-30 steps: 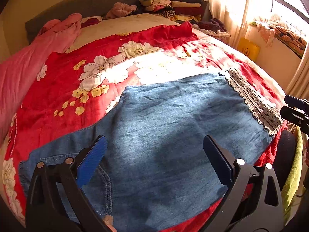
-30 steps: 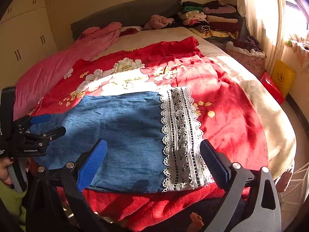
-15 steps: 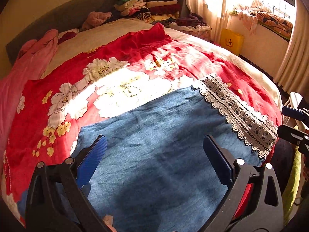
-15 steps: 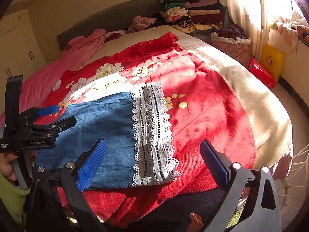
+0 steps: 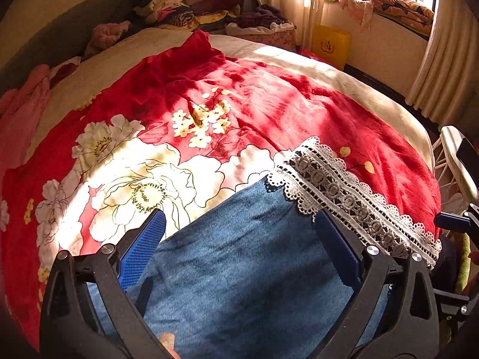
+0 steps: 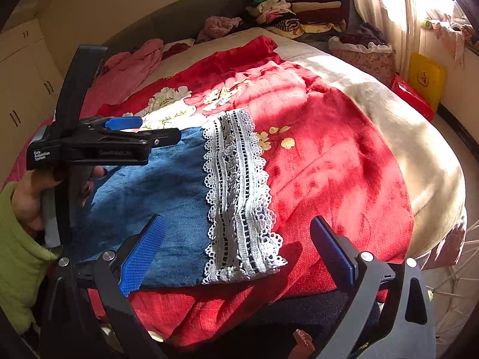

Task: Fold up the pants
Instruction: 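Move both tools to the lace-trimmed leg hem and open them, then grasp the lace hem with the left tool and lift it, then fold the lace leg over onto the pocket leg with the left tool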

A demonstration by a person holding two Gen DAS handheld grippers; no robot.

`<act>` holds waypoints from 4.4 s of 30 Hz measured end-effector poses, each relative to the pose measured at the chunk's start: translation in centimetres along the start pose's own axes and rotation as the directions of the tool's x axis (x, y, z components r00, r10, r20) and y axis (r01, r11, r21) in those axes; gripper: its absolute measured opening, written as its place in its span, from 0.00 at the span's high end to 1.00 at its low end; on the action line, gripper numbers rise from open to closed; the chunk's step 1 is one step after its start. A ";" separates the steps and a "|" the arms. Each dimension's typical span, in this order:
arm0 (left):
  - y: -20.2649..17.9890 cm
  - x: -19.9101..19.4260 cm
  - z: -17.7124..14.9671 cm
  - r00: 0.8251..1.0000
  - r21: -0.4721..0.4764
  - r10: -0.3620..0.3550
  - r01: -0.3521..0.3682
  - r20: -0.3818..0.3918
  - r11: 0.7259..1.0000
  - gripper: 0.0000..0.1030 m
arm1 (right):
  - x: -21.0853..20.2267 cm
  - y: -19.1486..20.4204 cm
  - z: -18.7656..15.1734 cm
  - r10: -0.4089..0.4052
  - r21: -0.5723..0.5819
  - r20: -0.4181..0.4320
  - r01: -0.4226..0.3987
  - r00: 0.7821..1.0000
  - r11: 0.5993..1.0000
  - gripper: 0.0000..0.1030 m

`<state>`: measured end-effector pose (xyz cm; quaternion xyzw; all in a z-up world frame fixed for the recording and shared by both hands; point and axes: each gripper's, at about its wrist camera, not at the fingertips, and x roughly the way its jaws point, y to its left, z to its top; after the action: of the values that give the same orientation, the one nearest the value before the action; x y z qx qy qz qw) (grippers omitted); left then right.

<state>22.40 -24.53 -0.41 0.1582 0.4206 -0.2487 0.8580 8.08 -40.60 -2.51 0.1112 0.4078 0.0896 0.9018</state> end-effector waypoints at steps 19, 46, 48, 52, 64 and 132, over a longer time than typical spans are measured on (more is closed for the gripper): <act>-1.6 5.6 0.9 0.975 0.042 -0.206 0.210 -0.085 0.977 0.44 | 1.6 0.5 -0.1 0.014 0.002 -0.002 -0.014 1.000 1.000 0.07; -2.9 3.9 -0.1 0.994 0.126 -0.104 0.109 -0.045 0.986 0.93 | 2.3 0.2 -0.2 0.015 0.006 -0.019 -0.015 1.000 1.000 0.75; -2.6 3.3 -0.2 0.993 0.108 -0.118 0.121 -0.029 0.987 0.93 | 1.9 0.5 -0.2 0.023 -0.008 -0.010 -0.023 1.000 1.000 0.79; -1.5 1.7 -0.1 0.987 0.066 -0.160 0.159 0.011 0.985 0.93 | 0.9 2.0 -0.1 0.045 -0.061 0.015 -0.044 0.999 0.997 0.81; 3.8 -4.1 -1.0 0.972 -0.027 -0.188 0.194 0.140 0.981 0.93 | -2.7 9.1 2.0 0.182 -0.204 0.064 -0.166 0.981 0.965 0.81; 18.9 -10.6 -17.1 0.983 -0.545 0.080 0.025 0.168 0.838 0.64 | 8.6 15.6 7.4 0.114 -0.283 -0.051 -0.124 0.992 0.951 0.46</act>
<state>16.45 2.42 -0.88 -0.1098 0.3905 -0.1202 0.9061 18.14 -24.39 0.36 0.0026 0.3985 0.2038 0.8942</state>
